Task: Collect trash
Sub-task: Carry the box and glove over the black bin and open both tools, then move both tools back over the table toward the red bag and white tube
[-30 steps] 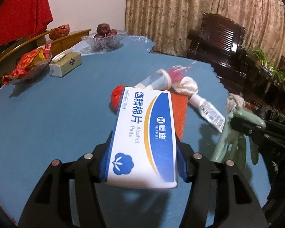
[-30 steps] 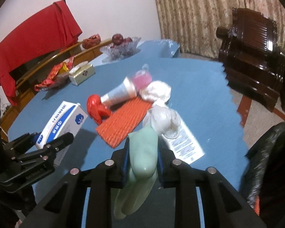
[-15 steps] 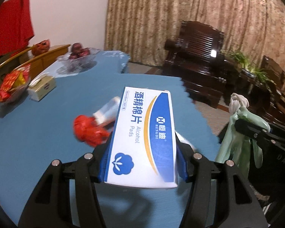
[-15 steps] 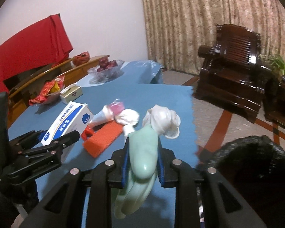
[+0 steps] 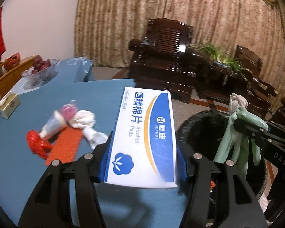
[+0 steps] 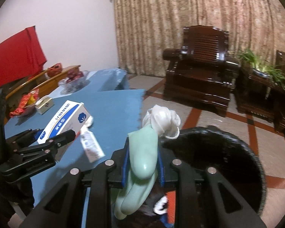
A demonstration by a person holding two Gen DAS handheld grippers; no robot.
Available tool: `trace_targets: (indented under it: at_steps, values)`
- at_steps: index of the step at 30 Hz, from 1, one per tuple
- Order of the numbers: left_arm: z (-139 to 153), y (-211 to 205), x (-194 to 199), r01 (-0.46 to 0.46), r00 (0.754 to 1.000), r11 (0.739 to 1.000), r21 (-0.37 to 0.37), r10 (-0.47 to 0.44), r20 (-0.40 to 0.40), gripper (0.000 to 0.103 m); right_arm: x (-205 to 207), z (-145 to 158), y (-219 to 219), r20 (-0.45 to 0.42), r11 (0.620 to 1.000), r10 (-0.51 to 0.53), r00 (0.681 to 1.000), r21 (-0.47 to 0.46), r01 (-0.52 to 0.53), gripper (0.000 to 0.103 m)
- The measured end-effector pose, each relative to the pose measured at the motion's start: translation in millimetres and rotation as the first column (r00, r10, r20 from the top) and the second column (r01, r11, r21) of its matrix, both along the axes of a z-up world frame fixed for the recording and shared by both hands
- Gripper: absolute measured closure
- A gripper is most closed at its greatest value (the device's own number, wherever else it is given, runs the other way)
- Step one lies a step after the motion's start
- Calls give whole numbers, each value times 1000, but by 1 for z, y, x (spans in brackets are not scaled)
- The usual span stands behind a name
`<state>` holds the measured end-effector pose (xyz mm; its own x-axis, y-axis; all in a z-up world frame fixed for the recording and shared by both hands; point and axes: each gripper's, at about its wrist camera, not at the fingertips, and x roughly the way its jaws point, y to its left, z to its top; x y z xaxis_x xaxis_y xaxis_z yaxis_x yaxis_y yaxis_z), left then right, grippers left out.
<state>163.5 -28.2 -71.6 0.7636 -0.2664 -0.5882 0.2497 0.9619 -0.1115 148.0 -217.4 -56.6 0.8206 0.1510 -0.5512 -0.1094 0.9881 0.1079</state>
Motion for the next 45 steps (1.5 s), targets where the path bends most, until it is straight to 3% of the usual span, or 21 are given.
trace_targets:
  at_steps: [11, 23, 24, 26, 31, 36, 38, 45]
  values:
    - [-13, -67, 1, 126, 992, 992, -14, -126, -9, 48, -20, -13, -59, -23, 991, -130, 991, -26, 129, 79]
    - [-38, -134, 9, 268, 962, 963, -44, -270, -51, 47, -30, -48, -104, -102, 972, -234, 967, -46, 230, 77]
    - [-41, -137, 9, 272, 960, 961, -51, -275, -58, 46, -30, -50, -106, -109, 971, -238, 965, -50, 234, 74]
    - [-44, -139, 10, 278, 957, 958, -64, -282, -66, 35, -30, -56, -108, -120, 967, -251, 960, -62, 246, 71]
    - [-44, -134, 8, 267, 961, 962, -54, -270, -59, 26, -33, -63, -112, -123, 964, -262, 957, -76, 254, 46]
    - [-35, -109, 9, 222, 974, 974, -35, -223, -33, 16, -33, -56, -106, -90, 961, -267, 959, -93, 259, 11]
    - [-30, -99, 9, 198, 980, 980, -20, -198, -23, 13, -33, -51, -101, -69, 964, -258, 964, -92, 251, 6]
    - [-10, -40, 8, 78, 997, 997, 11, -78, 16, 12, -24, -38, -73, -35, 979, -196, 980, -71, 193, 6]
